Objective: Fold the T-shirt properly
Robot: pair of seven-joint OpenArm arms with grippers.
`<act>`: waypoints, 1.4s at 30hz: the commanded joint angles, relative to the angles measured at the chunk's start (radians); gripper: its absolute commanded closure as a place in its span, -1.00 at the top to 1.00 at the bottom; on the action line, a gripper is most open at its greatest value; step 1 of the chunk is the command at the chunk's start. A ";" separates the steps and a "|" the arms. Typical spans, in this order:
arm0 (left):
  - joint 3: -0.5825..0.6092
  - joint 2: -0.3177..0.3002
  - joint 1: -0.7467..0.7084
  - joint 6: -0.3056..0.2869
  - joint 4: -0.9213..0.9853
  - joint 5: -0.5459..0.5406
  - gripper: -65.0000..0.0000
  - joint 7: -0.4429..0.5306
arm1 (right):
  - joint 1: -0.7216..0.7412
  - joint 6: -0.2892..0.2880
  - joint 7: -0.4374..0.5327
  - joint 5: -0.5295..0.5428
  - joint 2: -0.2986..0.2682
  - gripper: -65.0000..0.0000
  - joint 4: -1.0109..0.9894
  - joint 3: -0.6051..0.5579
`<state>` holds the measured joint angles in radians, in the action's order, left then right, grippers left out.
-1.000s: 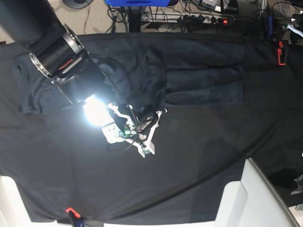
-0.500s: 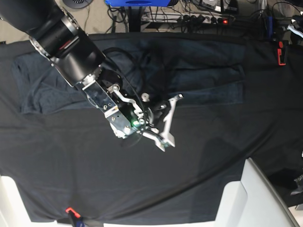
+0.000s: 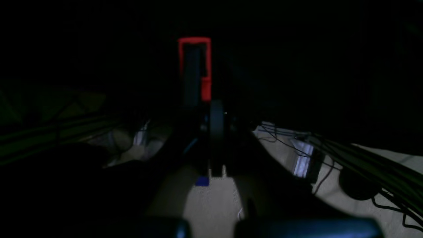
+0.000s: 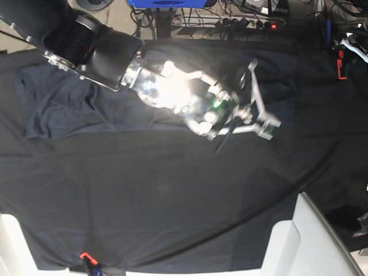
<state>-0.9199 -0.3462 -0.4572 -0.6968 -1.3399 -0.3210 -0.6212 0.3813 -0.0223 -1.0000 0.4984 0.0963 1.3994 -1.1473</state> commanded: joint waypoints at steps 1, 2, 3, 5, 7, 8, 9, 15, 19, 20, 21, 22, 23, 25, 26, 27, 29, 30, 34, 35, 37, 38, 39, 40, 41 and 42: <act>-0.009 -0.018 -0.005 -0.001 -0.019 -0.010 -1.00 0.013 | 0.034 0.000 0.017 0.007 0.021 -1.00 0.014 -0.015; -0.009 -0.018 -0.005 -0.001 -0.019 -0.010 -1.00 0.013 | 0.041 0.000 0.030 0.007 0.023 -1.00 0.016 -0.035; -0.009 -0.018 -0.005 -0.001 -0.019 -0.010 -1.00 0.013 | 0.049 0.000 0.045 0.007 0.023 -1.00 0.018 -0.055; -0.009 -0.018 -0.005 -0.001 -0.019 -0.010 -1.00 0.013 | 0.054 0.000 0.073 0.007 0.024 -1.00 0.021 -0.079; -0.009 -0.018 -0.005 -0.001 -0.019 -0.010 -1.00 0.013 | 0.061 -0.001 0.100 0.007 0.024 -1.00 0.024 -0.110; -0.009 -0.018 -0.005 -0.001 -0.019 -0.010 -1.00 0.013 | 0.072 -0.001 0.117 0.007 0.026 -1.00 0.024 -0.127; -0.009 -0.018 -0.005 -0.001 -0.019 -0.010 -1.00 0.013 | 0.083 -0.001 0.142 0.007 0.026 -1.00 0.024 -0.150; -0.009 -0.018 -0.005 -0.001 -0.019 -0.010 -1.00 0.013 | 0.118 -0.001 0.281 0.007 0.032 -1.00 0.039 -0.216; -0.009 -0.018 -0.005 -0.001 -0.019 -0.010 -1.00 0.013 | 0.126 -0.001 0.336 0.007 0.035 -1.00 0.050 -0.216; -0.009 -0.018 -0.005 -0.001 -0.019 -0.010 -1.00 0.013 | 0.127 -0.001 0.352 0.007 0.036 -1.00 0.042 -0.216; -0.009 -0.018 -0.005 -0.001 -0.019 -0.010 -1.00 0.013 | 0.127 -0.001 0.363 0.007 0.036 -1.00 0.041 -0.216; -0.011 -0.018 -0.005 -0.001 -0.019 -0.010 -1.00 0.013 | 0.127 -0.001 0.370 0.007 0.036 -1.00 0.037 -0.216; -0.011 -0.018 -0.005 -0.001 -0.019 -0.010 -1.00 0.013 | 0.127 -0.001 0.375 0.007 0.036 -1.00 0.036 -0.216; -0.011 -0.018 -0.005 -0.001 -0.019 -0.010 -1.00 0.013 | 0.126 -0.001 0.379 0.007 0.036 -1.00 0.036 -0.216; -0.011 -0.018 -0.005 -0.001 -0.019 -0.010 -1.00 0.013 | 0.126 -0.001 0.379 0.007 0.036 -1.00 0.036 -0.216; -0.011 -0.018 -0.005 -0.001 -0.019 -0.010 -1.00 0.013 | 0.124 -0.001 0.379 0.007 0.036 -1.00 0.036 -0.216; -0.011 -0.020 -0.004 -0.001 -0.019 -0.010 -1.00 0.013 | 0.124 -0.001 0.379 0.007 0.036 -1.00 0.034 -0.218; -0.011 -0.021 -0.004 -0.001 -0.019 -0.010 -1.00 0.013 | 0.120 -0.001 0.379 0.007 0.036 -1.00 0.034 -0.218; -0.011 -0.023 0.010 -0.001 -0.019 -0.010 -1.00 0.013 | 0.109 -0.001 0.379 0.007 0.036 -0.85 0.033 -0.218; -0.011 -0.023 0.013 -0.001 -0.017 -0.010 -1.00 0.013 | 0.104 -0.001 0.379 0.007 0.036 -0.79 0.033 -0.218; -0.011 -0.023 0.015 -0.001 -0.017 -0.010 -1.00 0.013 | 0.103 -0.001 0.379 0.007 0.036 -0.61 0.033 -0.218; -0.011 -0.023 0.015 -0.001 -0.017 -0.010 -1.00 0.013 | 0.103 -0.001 0.379 0.007 0.036 -0.52 0.033 -0.218; -0.011 -0.023 0.016 -0.001 -0.017 -0.010 -1.00 0.013 | 0.103 -0.001 0.379 0.007 0.036 -0.44 0.033 -0.218; -0.011 -0.024 0.016 -0.001 -0.017 -0.010 -1.00 0.013 | 0.103 -0.001 0.379 0.007 0.036 -0.38 0.033 -0.218; -0.011 -0.024 0.016 -0.001 -0.017 -0.010 -1.00 0.013 | 0.103 0.000 0.379 0.007 0.036 -0.34 0.034 -0.218; -0.011 -0.024 0.016 -0.001 -0.017 -0.010 -1.00 0.013 | 0.103 0.002 0.379 0.007 0.036 -0.34 0.037 -0.218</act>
<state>-0.9203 -0.3473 -0.4374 -0.6968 -1.3415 -0.3210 -0.6239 0.4648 -0.0223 -0.6460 0.5007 0.1139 1.4189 -1.3720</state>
